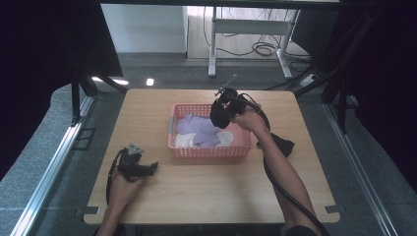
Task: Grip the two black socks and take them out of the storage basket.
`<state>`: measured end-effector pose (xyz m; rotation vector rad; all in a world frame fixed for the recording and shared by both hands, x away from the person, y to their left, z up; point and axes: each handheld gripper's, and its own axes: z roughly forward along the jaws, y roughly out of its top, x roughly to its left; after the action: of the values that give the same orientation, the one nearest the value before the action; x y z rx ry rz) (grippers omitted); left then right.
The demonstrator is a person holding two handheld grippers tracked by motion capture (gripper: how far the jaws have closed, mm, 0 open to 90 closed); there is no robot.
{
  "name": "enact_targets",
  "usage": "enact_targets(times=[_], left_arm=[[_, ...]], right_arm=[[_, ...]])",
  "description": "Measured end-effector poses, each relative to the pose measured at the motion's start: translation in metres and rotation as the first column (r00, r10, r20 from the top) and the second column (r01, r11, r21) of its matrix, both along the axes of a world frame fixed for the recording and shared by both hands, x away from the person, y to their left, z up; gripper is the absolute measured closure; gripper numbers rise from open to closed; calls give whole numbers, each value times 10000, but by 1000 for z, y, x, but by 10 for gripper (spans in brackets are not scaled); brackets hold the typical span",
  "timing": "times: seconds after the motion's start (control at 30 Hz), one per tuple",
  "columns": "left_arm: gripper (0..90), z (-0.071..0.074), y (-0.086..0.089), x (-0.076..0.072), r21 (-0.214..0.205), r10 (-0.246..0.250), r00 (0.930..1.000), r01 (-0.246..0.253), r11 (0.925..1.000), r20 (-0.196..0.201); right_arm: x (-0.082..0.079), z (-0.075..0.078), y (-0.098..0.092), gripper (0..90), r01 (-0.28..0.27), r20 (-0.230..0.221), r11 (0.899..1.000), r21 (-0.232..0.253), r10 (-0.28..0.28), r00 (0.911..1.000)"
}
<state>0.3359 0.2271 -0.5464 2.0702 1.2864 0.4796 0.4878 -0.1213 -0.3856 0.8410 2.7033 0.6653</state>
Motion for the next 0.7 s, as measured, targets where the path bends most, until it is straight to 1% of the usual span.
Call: enact_targets(times=[0.17,0.3,0.33,0.4,0.57,0.7], left_arm=[[120,0,0,0,13,-4,10000,4,10000,-10],[120,0,0,0,-34,34,10000,-33,10000,9],[120,0,0,0,-34,34,10000,-33,10000,9],[120,0,0,0,12,1,10000,-1,10000,-9],[121,0,0,0,-28,32,10000,-32,10000,10],[121,0,0,0,11,3,10000,-3,10000,-6]], right_arm=[[-2,7,-8,819,145,80,9999,47,-145,9999],[-4,14,-21,819,340,181,9994,93,-341,9993],[-4,14,-21,819,340,181,9994,93,-341,9993],[-5,17,-29,819,471,246,9988,112,-474,9986],[-8,22,-47,819,774,317,9970,75,-776,9965],[-9,24,-64,819,1102,358,9939,67,-1103,9932]])
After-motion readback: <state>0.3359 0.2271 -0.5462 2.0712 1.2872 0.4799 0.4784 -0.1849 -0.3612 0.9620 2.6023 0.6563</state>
